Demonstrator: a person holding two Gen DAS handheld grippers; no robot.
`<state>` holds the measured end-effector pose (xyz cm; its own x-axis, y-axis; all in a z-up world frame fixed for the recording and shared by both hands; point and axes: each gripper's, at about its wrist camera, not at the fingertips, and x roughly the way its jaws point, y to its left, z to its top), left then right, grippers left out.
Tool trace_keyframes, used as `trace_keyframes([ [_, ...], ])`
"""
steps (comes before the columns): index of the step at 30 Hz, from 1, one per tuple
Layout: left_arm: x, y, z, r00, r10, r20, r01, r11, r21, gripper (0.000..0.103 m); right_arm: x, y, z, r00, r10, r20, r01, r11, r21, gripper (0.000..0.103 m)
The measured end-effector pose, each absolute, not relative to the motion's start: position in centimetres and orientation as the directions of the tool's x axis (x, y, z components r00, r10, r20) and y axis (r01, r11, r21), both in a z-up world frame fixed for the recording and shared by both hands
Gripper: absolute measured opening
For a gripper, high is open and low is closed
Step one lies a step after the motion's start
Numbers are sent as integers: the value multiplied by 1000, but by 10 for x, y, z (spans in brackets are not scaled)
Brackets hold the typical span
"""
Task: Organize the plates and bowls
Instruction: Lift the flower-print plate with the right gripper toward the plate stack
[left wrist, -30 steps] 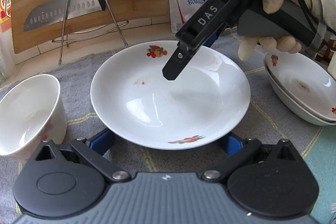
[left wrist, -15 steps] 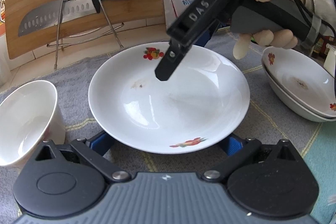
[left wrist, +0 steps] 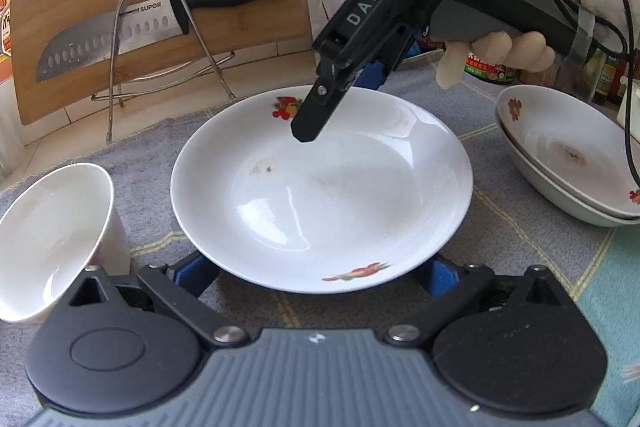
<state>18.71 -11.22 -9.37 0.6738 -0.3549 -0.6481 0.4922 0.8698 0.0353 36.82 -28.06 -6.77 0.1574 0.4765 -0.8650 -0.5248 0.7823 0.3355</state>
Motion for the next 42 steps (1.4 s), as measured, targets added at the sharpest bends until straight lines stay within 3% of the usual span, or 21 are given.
trace_keyframes([
  [11, 185, -110, -94, 672, -363, -646, 495, 869, 27, 95, 370, -282, -68, 157, 487, -859, -524, 779, 346, 79],
  [42, 172, -110, -73, 660, -397, -637, 559, 827, 63, 95, 339, -302, -37, 226, 512, -829, -473, 801, 367, 79],
])
